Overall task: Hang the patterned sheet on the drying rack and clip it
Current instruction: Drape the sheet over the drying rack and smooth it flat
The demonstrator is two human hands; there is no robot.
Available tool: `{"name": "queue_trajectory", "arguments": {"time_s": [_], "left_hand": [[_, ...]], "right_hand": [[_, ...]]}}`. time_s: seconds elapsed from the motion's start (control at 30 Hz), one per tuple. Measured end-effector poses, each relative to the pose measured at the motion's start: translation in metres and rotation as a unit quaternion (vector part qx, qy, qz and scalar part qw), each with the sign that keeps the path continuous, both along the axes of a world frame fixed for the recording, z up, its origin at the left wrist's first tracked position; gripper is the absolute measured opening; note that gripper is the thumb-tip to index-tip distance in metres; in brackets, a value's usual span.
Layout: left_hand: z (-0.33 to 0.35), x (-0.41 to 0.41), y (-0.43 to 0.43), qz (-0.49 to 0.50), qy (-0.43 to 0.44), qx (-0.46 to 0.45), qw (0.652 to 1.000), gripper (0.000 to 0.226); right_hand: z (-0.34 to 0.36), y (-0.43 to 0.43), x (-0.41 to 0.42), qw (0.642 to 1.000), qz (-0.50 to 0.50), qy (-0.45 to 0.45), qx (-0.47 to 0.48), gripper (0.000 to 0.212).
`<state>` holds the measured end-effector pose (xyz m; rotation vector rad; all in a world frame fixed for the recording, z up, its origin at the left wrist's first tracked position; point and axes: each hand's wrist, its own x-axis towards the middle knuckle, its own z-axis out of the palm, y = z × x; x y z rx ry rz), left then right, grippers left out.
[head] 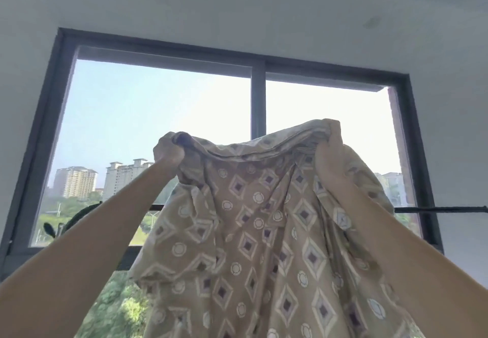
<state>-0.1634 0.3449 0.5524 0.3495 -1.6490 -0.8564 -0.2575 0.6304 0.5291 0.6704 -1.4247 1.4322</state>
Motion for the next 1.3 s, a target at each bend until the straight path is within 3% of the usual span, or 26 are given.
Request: {"name": "queue_trajectory", "arguments": {"time_s": [0.07, 0.17, 0.37, 0.57, 0.77, 1.3], "left_hand": [[0.007, -0.018, -0.004, -0.091, 0.083, 0.039, 0.992, 0.022], [0.019, -0.041, -0.005, -0.223, 0.175, 0.091, 0.955, 0.036], [0.056, -0.087, 0.009, -0.33, 0.258, 0.103, 0.902, 0.038], [0.118, -0.117, 0.023, -0.34, 0.289, 0.013, 0.895, 0.04], [0.183, -0.175, -0.037, -0.273, 0.278, -0.064, 0.919, 0.051], [0.152, -0.282, -0.069, -0.213, 0.246, -0.154, 0.933, 0.038]], "right_hand": [[0.016, 0.003, -0.014, 0.999, -0.001, 0.035, -0.002, 0.036], [0.045, 0.005, -0.034, 0.997, 0.006, 0.073, 0.002, 0.041], [0.099, -0.006, -0.08, 0.991, -0.005, 0.134, 0.019, 0.047], [0.158, -0.014, -0.111, 0.981, -0.044, 0.189, 0.01, 0.051], [0.195, -0.031, -0.141, 0.967, -0.102, 0.231, 0.036, 0.046], [0.187, -0.114, -0.289, 0.975, -0.065, 0.211, -0.012, 0.043]]}}
